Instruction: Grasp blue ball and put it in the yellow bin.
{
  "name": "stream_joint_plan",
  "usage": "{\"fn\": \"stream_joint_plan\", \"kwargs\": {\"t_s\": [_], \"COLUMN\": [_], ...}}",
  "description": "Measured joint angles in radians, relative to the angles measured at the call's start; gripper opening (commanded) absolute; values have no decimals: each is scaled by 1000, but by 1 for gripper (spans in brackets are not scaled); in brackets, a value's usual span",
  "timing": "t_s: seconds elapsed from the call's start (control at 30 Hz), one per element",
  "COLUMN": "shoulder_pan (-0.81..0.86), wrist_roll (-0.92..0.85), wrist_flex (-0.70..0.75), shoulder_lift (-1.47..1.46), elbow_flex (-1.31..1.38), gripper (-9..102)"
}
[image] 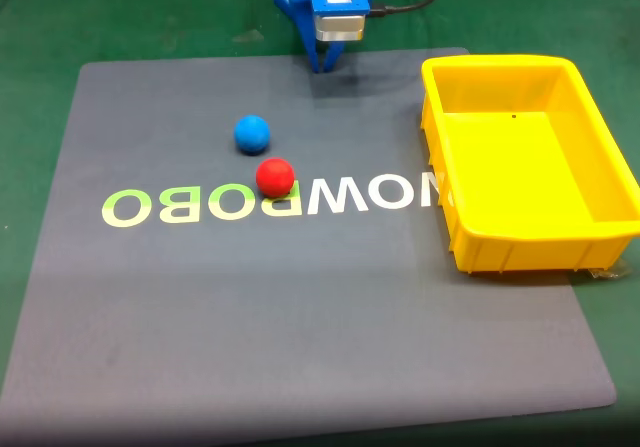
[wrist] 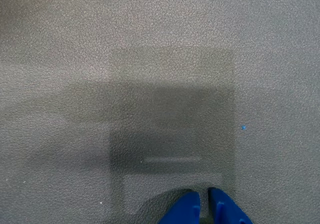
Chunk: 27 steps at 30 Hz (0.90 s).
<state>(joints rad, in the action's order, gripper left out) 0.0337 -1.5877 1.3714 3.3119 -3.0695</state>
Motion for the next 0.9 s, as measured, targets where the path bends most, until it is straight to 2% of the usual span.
{"fn": "stream_joint_plan", "kwargs": {"t_s": [0.53, 0.6, 0.77, 0.9], "shoulder_pan": [0, 0, 63, 181], "wrist_roll": [14, 14, 11, -80], "wrist_flex": [0, 0, -35, -109], "shoulder_lift": [2, 2, 2, 2], "elbow_flex": [0, 0, 3, 41], "gripper": [0, 5, 25, 32]}}
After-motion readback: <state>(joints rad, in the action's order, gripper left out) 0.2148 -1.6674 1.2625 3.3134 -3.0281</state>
